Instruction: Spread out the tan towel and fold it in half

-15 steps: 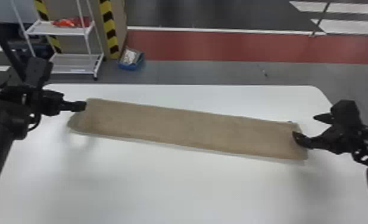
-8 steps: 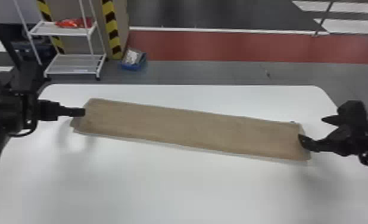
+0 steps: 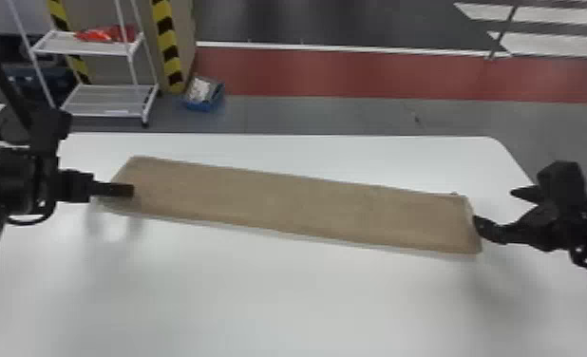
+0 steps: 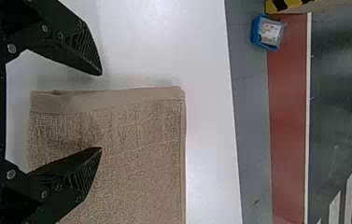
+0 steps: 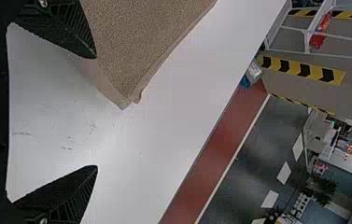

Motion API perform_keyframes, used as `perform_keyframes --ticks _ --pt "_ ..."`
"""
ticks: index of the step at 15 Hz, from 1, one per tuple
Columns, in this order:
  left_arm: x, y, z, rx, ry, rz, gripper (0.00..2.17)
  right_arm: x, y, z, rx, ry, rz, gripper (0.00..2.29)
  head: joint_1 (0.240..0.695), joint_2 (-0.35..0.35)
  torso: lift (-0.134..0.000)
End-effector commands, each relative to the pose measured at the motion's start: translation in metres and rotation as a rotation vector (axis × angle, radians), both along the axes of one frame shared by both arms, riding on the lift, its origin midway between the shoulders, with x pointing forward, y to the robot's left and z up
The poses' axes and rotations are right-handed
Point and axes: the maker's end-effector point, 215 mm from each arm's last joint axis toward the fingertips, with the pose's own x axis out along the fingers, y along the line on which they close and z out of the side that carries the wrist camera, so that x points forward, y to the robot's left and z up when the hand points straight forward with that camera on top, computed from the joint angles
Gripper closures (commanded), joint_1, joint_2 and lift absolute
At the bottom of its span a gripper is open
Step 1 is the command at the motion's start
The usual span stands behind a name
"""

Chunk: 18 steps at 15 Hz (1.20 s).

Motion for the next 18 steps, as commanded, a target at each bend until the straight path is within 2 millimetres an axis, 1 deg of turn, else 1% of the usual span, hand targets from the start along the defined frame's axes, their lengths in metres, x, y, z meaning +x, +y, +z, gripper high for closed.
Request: perform_keyframes --ticks 1,3,4,5,7,9,12,13,15,16,18 --pt "-0.008 0.005 -0.004 -0.007 0.029 -0.002 0.81 -0.004 -0.003 0.002 0.003 0.006 -0.015 0.04 0.695 -0.078 -0.124" --pt "-0.009 0.008 -0.001 -0.01 0.024 -0.006 1.36 -0.005 0.003 0.001 0.016 0.013 -0.015 0.04 0.695 -0.083 -0.124" --pt "-0.013 0.014 0.002 -0.009 0.022 -0.006 1.43 -0.005 0.004 0.002 0.017 0.021 -0.026 0.04 0.695 -0.081 -0.124" --pt "-0.016 0.019 0.005 -0.011 0.017 -0.008 1.43 -0.006 0.009 0.001 0.024 0.03 -0.033 0.04 0.695 -0.077 -0.124" --pt "-0.026 0.033 0.013 -0.032 0.017 -0.02 1.43 -0.008 0.015 -0.009 0.031 0.068 -0.064 0.04 0.695 -0.068 -0.124" --pt "-0.045 0.038 0.01 -0.048 0.046 -0.027 1.43 -0.007 0.024 -0.011 0.052 0.091 -0.085 0.04 0.695 -0.048 -0.124" --pt "-0.073 0.038 -0.008 -0.071 0.103 -0.021 1.43 0.002 0.044 -0.006 0.095 0.093 -0.094 0.04 0.695 -0.03 -0.124" --pt "-0.086 0.038 -0.013 -0.084 0.127 -0.017 1.43 0.004 0.05 -0.007 0.105 0.095 -0.091 0.04 0.695 -0.024 -0.124" --pt "-0.103 0.041 -0.018 -0.096 0.154 0.002 1.43 0.01 0.062 -0.003 0.117 0.086 -0.073 0.04 0.695 -0.007 -0.124" --pt "-0.112 0.04 -0.024 -0.111 0.177 0.009 1.43 0.012 0.065 -0.001 0.12 0.084 -0.069 0.04 0.695 -0.001 -0.124" --pt "-0.127 0.036 -0.026 -0.125 0.208 0.016 1.43 0.017 0.066 0.004 0.132 0.075 -0.068 0.04 0.695 0.009 -0.124"
